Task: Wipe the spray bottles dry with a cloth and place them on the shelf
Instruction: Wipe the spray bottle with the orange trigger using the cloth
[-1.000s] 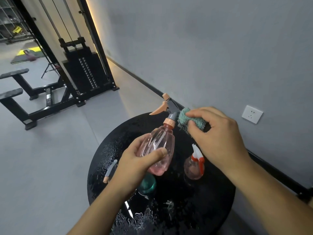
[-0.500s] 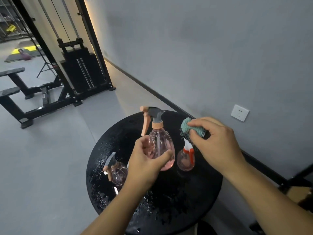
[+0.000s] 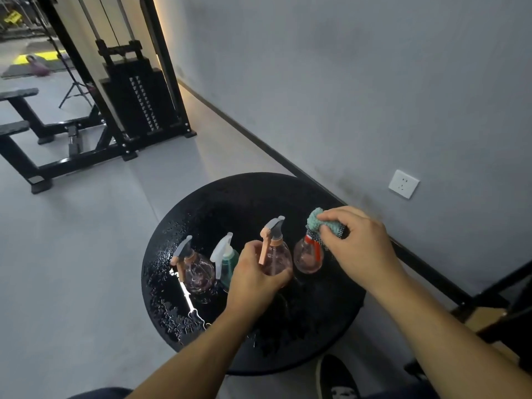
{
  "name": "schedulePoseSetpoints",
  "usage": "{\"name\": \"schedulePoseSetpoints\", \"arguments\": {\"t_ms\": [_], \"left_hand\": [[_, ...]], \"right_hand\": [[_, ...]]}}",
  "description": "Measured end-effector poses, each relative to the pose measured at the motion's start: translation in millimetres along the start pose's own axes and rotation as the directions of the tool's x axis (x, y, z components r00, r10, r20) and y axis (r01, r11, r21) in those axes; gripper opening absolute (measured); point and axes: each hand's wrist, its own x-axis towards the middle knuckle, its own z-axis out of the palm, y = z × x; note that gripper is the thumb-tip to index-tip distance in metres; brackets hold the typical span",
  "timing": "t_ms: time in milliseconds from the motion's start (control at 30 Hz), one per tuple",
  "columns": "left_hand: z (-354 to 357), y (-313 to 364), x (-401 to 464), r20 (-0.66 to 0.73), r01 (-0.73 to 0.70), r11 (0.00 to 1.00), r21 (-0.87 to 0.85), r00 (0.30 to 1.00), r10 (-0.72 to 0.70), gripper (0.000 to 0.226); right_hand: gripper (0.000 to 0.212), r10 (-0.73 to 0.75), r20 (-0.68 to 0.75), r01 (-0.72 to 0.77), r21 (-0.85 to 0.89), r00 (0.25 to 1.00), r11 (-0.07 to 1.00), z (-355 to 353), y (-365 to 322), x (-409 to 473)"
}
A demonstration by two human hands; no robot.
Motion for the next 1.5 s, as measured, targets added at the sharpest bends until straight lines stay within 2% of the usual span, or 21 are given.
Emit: {"name": "schedulePoseSetpoints", "arguments": {"t_ms": [133, 400, 700, 933, 1067, 1200, 1333, 1500], "left_hand": [[13, -18, 8, -0.015, 0.033, 0.998, 0.055, 0.999, -0.032, 0.06], [31, -38, 21, -0.036, 0.123, 0.985, 0.117, 0.992, -0.12, 0.062], [42, -58, 27, -0.065, 0.206, 0.978, 0.04, 0.977, -0.203, 0.061], [43, -63, 30, -0.057, 0.209, 0.977, -0.031, 0.976, -0.211, 0.069], [35, -64, 27, -0.048, 0.186, 0.981, -0.063, 0.981, -0.189, 0.098], [23, -52, 18, -0.064, 0.159, 0.984, -0.081, 0.984, -0.165, 0.107], [11, -39, 10, -0.102, 0.112, 0.994, 0.012, 0.989, -0.11, 0.109], [-5, -17, -6, -0.039, -0.052, 0.951, 0.305, 0.997, 0.066, 0.108]], "right_hand": [[0.022, 0.024, 0.038, -0.024, -0.005, 0.999, 1.0, 5, 5, 2], [0.022, 0.04, 0.01, -0.04, 0.03, 0.999, 0.999, 4, 9, 8], [0.021, 0.03, 0.045, -0.029, -0.013, 0.999, 0.999, 6, 11, 11], [0.022, 0.031, 0.037, -0.03, -0.015, 0.999, 0.999, 6, 11, 14], [0.021, 0.053, 0.027, -0.053, 0.001, 0.998, 0.999, 6, 9, 15], [0.021, 0.039, 0.022, -0.039, 0.004, 0.999, 0.999, 4, 3, 14], [0.02, 0.032, 0.039, -0.032, 0.005, 0.999, 0.999, 4, -3, 11], [0.021, 0.063, 0.051, -0.063, -0.018, 0.997, 0.998, 1, -3, 8]]}}
